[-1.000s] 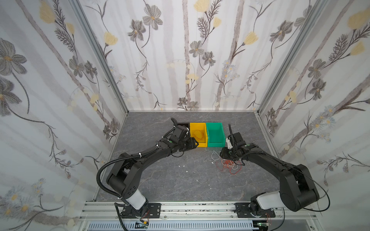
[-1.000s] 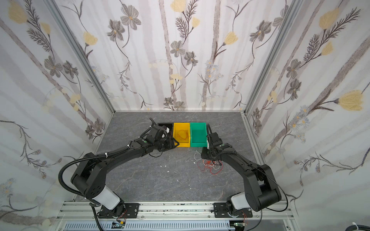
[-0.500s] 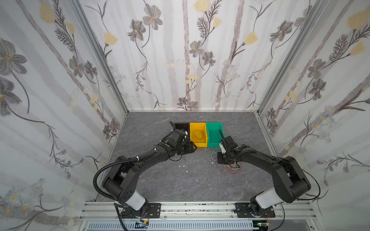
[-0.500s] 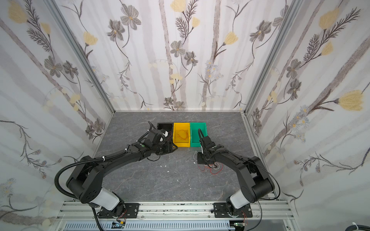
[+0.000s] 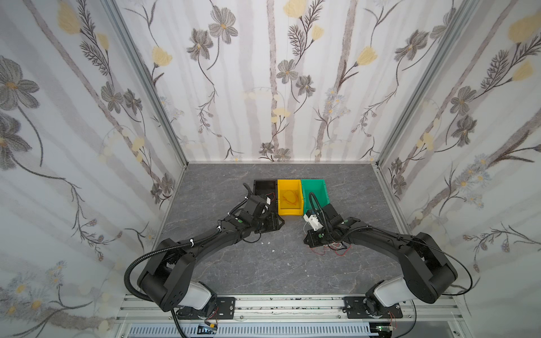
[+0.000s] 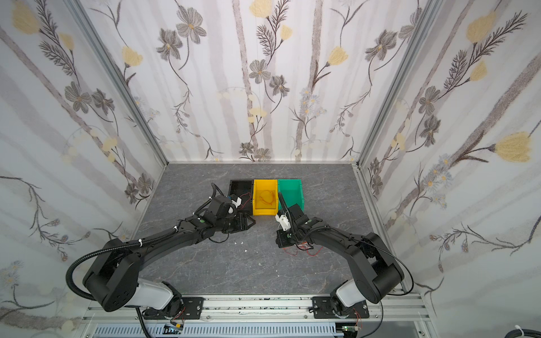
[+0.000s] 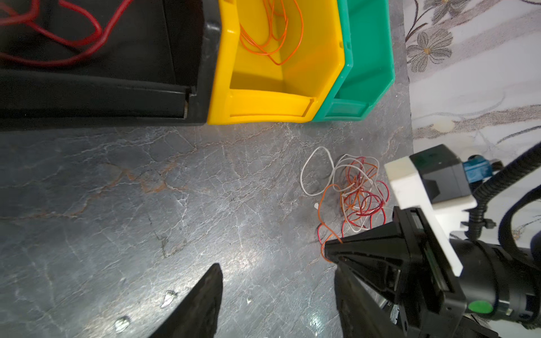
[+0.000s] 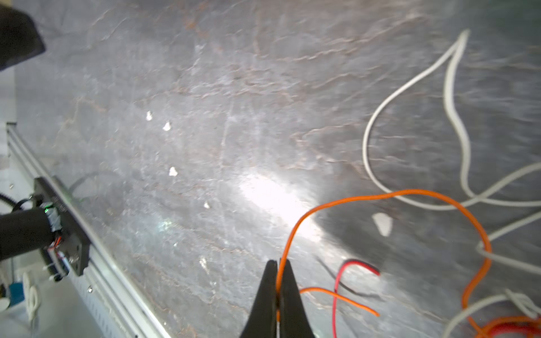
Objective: Untangle the cables
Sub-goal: 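Move the left gripper toward the tangle while right grasps the tangle, then grasp the white wire with the left gripper beside the right gripper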
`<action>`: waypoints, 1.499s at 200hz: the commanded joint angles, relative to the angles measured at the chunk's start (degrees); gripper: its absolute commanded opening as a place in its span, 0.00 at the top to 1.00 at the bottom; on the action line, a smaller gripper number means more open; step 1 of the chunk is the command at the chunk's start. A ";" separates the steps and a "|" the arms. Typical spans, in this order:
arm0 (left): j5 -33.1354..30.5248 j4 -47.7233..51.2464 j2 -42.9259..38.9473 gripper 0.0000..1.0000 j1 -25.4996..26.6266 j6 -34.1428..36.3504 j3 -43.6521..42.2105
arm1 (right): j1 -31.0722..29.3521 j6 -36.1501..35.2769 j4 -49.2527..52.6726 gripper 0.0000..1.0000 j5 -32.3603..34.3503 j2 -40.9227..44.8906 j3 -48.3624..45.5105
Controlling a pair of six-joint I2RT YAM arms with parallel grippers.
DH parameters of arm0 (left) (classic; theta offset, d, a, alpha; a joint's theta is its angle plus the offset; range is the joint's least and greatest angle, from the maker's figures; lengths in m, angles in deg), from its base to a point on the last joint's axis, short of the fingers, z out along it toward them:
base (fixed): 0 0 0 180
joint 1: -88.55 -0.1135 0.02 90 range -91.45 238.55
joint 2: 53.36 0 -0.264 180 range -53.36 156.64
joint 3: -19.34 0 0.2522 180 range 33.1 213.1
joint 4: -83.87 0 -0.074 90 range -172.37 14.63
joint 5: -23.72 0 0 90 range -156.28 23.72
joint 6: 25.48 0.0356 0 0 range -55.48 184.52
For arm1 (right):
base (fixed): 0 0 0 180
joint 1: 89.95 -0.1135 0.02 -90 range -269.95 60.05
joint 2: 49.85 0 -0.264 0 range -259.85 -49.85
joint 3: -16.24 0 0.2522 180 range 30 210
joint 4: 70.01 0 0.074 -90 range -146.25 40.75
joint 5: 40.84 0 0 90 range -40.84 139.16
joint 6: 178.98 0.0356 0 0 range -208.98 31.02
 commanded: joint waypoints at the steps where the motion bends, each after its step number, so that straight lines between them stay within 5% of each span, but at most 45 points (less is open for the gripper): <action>1: -0.49 -1.04 -1.53 0.38 0.06 -0.34 -1.40 | -1.37 -2.81 -2.15 1.00 -6.24 -0.16 0.33; 75: 0.36 -3.86 -1.13 0.37 0.42 -2.01 -3.16 | -0.91 -2.05 3.85 1.00 -0.17 9.01 -3.45; 187: -0.88 -8.39 14.43 0.37 6.11 -0.28 4.23 | 5.67 2.30 4.46 0.98 6.01 9.05 -6.69; 300: -2.99 -7.51 25.80 0.58 7.45 -7.99 13.35 | 5.59 2.63 1.84 0.99 5.13 7.40 -8.34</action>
